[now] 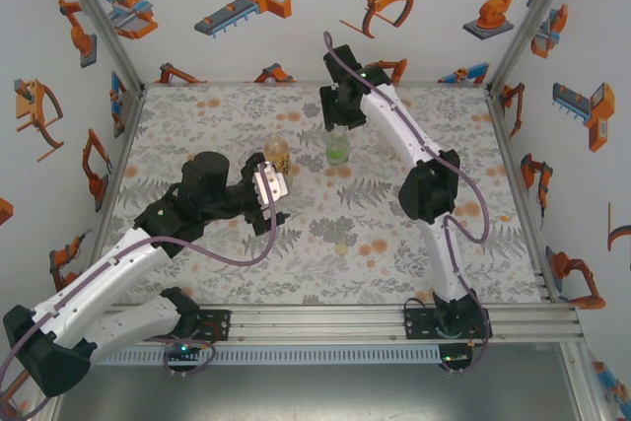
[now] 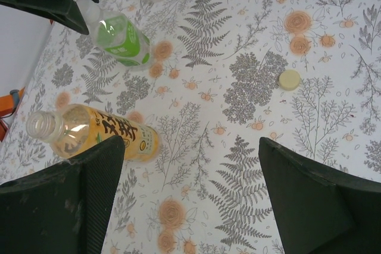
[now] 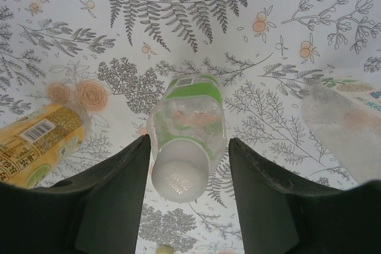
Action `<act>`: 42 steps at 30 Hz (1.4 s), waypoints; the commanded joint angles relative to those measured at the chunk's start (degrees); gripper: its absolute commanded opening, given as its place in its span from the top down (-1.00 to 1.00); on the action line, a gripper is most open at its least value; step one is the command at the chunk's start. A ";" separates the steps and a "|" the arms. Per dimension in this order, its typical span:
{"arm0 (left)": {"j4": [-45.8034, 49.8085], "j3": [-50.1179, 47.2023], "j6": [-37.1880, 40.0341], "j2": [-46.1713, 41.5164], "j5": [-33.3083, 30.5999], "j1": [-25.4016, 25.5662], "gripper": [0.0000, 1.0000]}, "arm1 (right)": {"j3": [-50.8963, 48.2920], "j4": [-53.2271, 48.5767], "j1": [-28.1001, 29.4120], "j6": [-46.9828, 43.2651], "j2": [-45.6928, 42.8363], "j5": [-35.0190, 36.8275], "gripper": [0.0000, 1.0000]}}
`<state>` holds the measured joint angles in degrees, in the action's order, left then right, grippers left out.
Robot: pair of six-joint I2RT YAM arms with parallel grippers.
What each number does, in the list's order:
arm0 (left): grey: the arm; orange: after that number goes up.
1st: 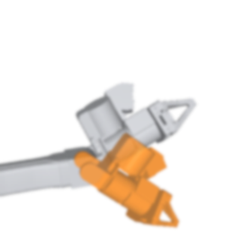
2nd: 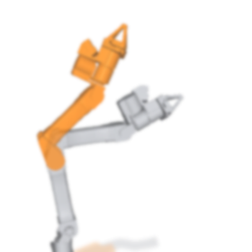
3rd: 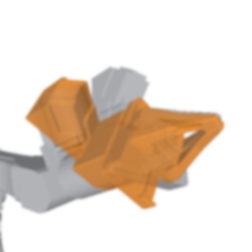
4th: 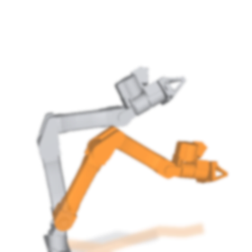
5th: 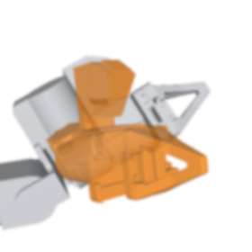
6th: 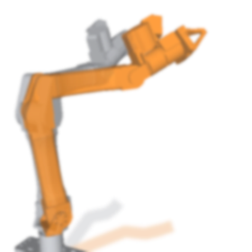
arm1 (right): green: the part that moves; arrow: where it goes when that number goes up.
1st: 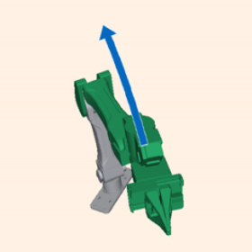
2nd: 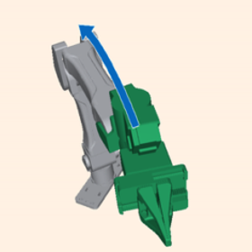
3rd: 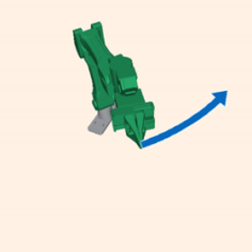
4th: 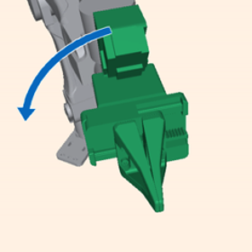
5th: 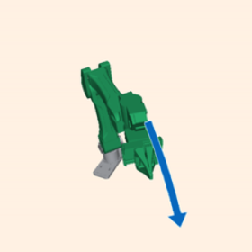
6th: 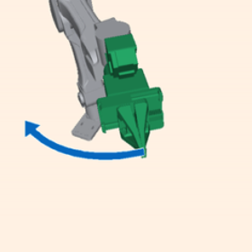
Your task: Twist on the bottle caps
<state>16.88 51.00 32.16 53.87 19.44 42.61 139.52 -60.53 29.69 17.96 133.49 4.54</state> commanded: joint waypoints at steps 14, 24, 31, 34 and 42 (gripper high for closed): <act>-13.06 -5.11 -9.19 -6.43 0.52 -13.33 -0.75 | -16.22 13.25 0.52 -8.19 -19.99 -8.98 -0.14; -16.05 -6.62 -11.51 -7.99 -2.38 -18.07 -0.77 | -55.81 54.05 3.15 -8.85 -38.70 -23.50 -0.95; -16.33 -6.57 -12.19 -7.77 -1.46 -18.88 -0.78 | -68.78 75.31 6.64 -6.15 -39.28 -24.84 -0.95; -16.42 -6.70 -12.32 -7.69 -1.36 -19.07 -0.78 | -72.66 85.01 8.62 -6.00 -37.17 -24.86 -0.93; -16.62 -6.60 -12.73 -7.64 -0.48 -19.41 -0.78 | -75.52 101.18 12.46 -5.97 -29.09 -20.08 -0.95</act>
<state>2.13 44.86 20.95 46.48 17.80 23.62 64.55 29.58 41.15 11.55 102.02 -17.72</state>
